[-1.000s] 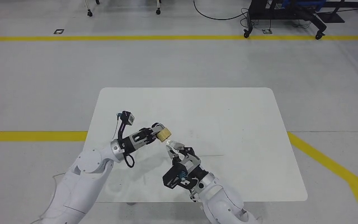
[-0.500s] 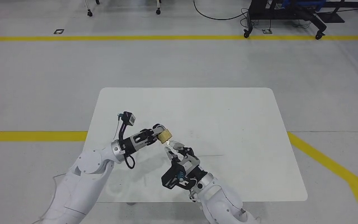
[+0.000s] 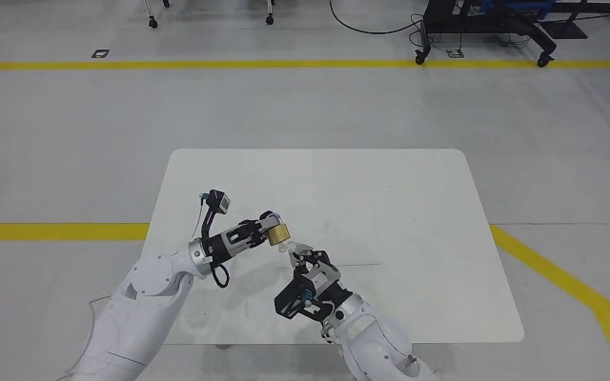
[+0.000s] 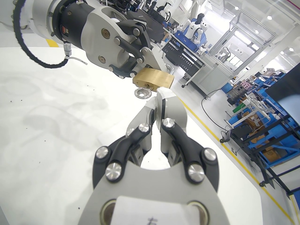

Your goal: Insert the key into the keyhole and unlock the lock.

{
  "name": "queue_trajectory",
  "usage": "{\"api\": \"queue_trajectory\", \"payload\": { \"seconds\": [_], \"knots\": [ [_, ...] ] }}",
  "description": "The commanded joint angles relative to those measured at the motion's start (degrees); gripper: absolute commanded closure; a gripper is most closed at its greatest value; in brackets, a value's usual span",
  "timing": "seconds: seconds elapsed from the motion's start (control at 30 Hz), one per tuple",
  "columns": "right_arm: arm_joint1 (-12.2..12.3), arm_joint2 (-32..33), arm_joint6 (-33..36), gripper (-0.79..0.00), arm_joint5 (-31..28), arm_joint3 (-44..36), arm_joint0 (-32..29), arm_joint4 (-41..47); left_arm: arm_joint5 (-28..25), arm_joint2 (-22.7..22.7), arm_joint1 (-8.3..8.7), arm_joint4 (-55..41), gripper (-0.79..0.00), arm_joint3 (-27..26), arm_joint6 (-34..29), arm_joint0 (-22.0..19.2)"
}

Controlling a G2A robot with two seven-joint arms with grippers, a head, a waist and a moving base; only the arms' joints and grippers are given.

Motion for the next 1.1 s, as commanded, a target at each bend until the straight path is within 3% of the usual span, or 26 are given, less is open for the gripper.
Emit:
{"api": "queue_trajectory", "payload": {
  "seconds": [0.0,0.5,0.9,1.07],
  "knots": [
    [0.0,0.0,0.0,-0.332,0.0,0.0,0.0,0.0,0.2,-0.1,-0.02,0.2,0.000,0.1,0.2,-0.1],
    [-0.1,-0.5,-0.6,-0.317,0.4,-0.2,-0.5,-1.6,3.7,0.7,-0.28,1.2,0.000,0.4,-0.8,-1.2],
    [-0.3,-1.4,-0.4,-0.197,1.0,-0.1,-0.8,-4.5,4.9,0.7,-0.39,0.8,0.000,1.3,-1.7,-1.5],
    [-0.3,-1.5,-0.9,-0.203,1.3,-0.3,-1.2,-5.2,7.4,0.1,-0.54,-1.3,0.000,2.4,0.1,-1.8]
  ]
}}
